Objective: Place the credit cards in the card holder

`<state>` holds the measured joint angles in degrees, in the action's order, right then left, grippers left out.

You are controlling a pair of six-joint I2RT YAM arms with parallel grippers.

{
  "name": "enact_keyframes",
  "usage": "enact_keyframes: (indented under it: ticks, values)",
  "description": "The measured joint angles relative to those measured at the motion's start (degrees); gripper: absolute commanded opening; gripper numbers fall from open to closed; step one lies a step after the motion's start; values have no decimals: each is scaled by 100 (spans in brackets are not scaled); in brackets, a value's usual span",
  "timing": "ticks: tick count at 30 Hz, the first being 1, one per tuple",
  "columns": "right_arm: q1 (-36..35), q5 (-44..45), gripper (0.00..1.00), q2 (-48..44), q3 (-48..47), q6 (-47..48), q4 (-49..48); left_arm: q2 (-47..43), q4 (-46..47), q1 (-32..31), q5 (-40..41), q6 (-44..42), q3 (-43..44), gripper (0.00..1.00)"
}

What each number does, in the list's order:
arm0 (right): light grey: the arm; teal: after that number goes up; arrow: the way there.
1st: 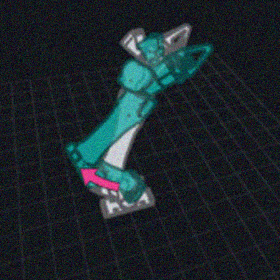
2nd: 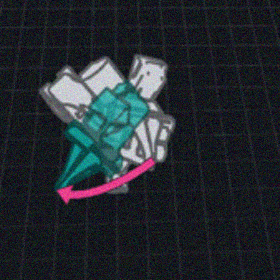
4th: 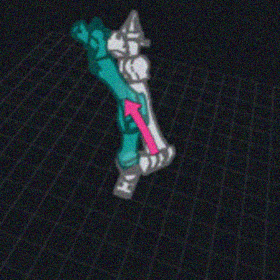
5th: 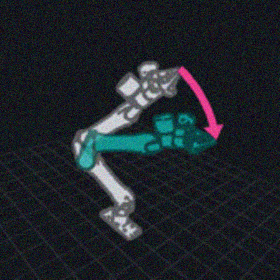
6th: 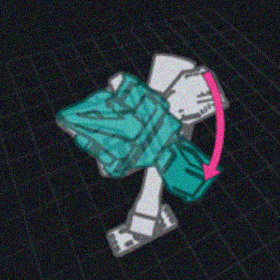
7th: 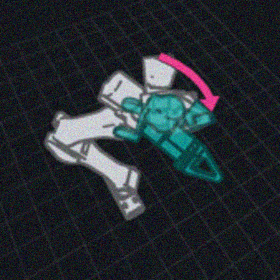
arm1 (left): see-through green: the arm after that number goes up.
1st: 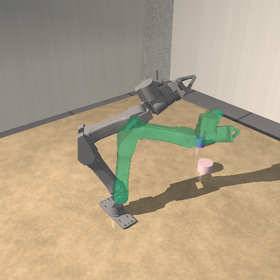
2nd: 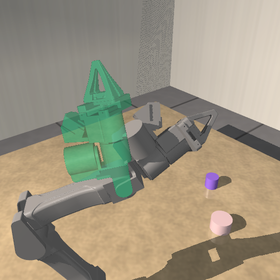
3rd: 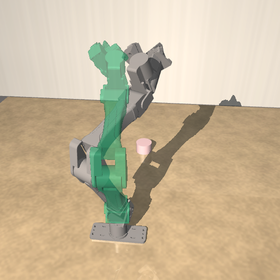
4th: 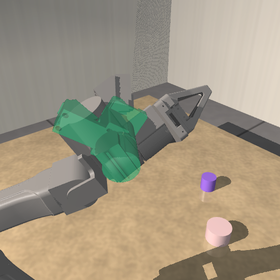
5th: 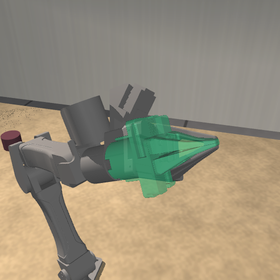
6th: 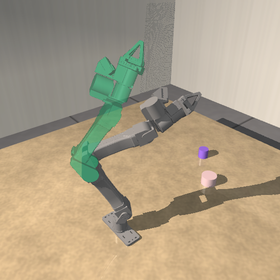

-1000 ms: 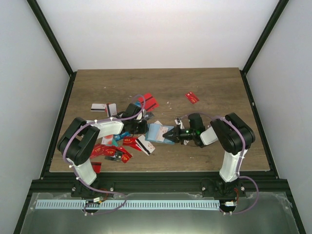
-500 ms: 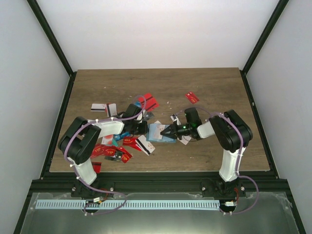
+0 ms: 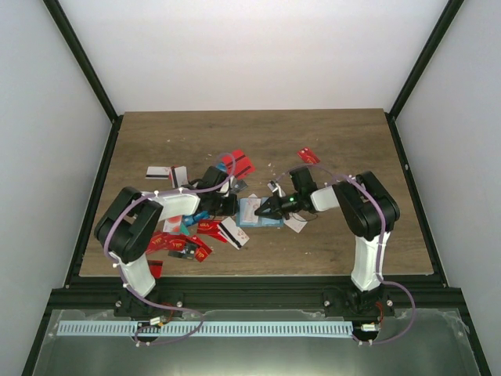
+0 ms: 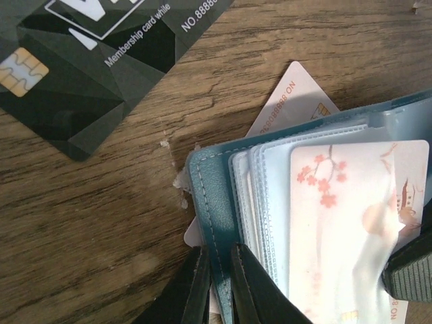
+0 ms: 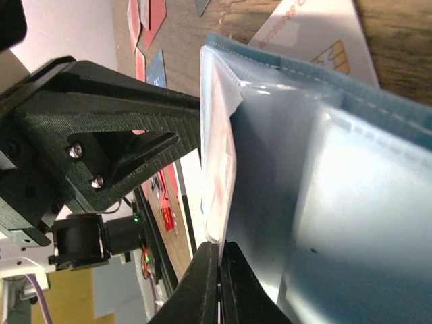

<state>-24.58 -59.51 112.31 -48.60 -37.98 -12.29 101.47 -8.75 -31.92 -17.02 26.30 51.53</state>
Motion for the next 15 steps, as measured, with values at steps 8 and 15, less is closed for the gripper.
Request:
enact_keyframes:
  ticks: [8,15]
  values:
    - [0,9,2,4,-280,804,826,114,-144,-11,42,-103,195,12]
    - [-4,-2,15,138,-492,1003,1082,155,-219,-11,44,-149,269,12]
